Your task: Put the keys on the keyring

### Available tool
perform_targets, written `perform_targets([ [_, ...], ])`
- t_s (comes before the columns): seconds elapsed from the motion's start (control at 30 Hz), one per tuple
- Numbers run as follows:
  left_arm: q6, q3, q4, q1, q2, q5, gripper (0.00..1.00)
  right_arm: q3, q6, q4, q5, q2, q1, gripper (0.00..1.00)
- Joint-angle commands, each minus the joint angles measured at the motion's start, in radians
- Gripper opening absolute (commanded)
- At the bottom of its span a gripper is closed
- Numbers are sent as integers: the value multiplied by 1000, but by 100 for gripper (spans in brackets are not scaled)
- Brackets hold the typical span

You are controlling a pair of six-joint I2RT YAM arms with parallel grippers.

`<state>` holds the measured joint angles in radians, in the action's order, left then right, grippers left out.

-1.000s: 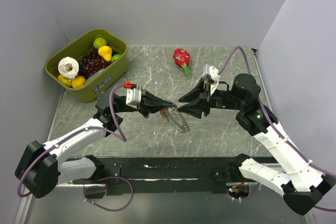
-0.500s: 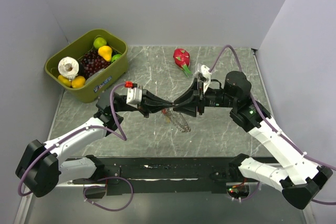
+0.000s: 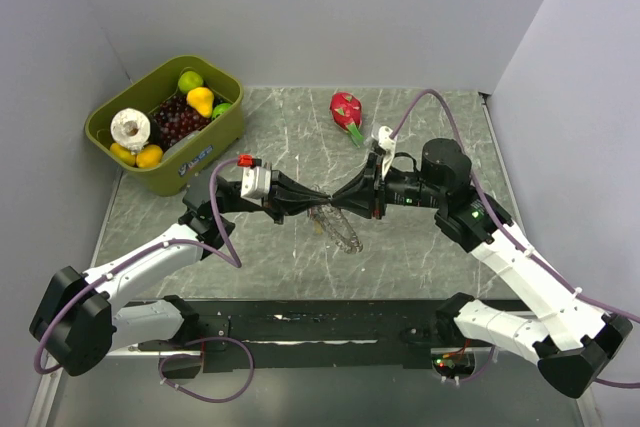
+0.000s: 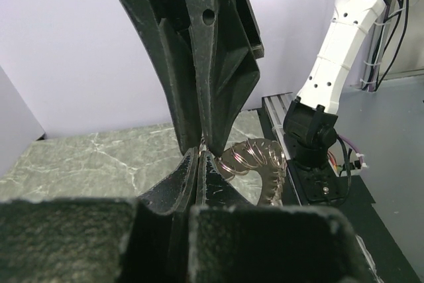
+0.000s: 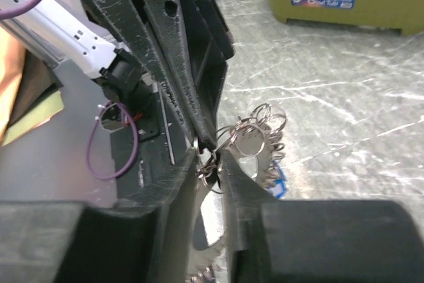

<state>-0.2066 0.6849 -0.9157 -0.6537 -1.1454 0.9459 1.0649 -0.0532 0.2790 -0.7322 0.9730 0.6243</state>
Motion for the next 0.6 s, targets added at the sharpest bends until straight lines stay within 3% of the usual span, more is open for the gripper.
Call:
perform_targets([
  [0.0,-24,42,-115,3,18,5,1,-16,10,-11,24,-8,15,15],
  [0.03,-24,44,-112,3,19,5,1,-13,12,-9,24,-7,15,4],
  [0.07,-16,44,-103,3,21,5,1,-8,15,-6,24,-8,17,0],
  [0.23,22,59,-39,5,30,8,1,6,33,9,28,-11,18,0],
  [0.37,100,103,112,3,44,24,1,32,74,55,40,-4,18,0],
  [0.47,246,166,340,3,56,28,2,66,118,118,57,13,17,0],
  [0.57,389,243,599,5,65,18,17,98,156,178,63,32,17,0],
])
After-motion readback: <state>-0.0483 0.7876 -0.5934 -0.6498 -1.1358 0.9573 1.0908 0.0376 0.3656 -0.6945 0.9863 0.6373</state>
